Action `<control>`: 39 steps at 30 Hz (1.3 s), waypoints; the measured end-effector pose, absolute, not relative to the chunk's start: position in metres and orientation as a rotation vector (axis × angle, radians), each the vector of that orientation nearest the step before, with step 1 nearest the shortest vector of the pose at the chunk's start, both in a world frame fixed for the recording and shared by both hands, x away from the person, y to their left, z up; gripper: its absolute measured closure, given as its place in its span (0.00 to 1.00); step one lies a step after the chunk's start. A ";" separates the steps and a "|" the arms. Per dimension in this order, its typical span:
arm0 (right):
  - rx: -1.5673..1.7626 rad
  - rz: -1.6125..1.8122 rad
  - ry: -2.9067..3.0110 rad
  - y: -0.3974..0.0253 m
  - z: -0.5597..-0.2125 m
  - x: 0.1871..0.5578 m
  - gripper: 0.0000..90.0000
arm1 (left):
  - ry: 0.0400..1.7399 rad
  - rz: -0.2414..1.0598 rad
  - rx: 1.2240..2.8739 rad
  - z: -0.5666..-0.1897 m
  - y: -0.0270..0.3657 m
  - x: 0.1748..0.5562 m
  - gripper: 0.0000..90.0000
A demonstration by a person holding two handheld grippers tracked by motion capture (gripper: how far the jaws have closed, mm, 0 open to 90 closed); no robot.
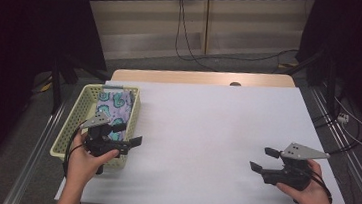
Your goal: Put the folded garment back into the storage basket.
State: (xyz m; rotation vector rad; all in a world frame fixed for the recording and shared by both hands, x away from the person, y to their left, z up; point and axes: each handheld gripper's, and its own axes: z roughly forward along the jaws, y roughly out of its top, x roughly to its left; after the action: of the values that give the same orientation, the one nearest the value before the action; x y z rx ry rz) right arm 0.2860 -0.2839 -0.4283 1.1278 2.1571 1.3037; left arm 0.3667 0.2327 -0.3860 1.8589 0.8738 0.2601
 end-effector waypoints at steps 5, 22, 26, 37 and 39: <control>1.129 1.304 2.159 -0.285 -0.428 0.286 0.27 | 0.869 0.264 1.858 -0.387 0.236 0.364 0.12; 1.138 1.297 2.145 -0.290 -0.429 0.284 0.27 | 0.853 0.289 1.832 -0.394 0.246 0.357 0.11; 1.140 1.298 2.141 -0.291 -0.430 0.284 0.27 | 0.851 0.285 1.838 -0.396 0.246 0.355 0.10; 1.142 1.295 2.141 -0.294 -0.433 0.282 0.27 | 0.854 0.292 1.837 -0.400 0.249 0.352 0.09; 1.142 1.295 2.139 -0.294 -0.434 0.281 0.27 | 0.854 0.293 1.829 -0.401 0.250 0.351 0.09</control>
State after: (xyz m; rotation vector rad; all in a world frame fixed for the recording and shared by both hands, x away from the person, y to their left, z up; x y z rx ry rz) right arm 0.2815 -0.2940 -0.4336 1.1420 2.1394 1.2954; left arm 0.3506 0.2504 -0.4008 1.8294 0.8540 0.2929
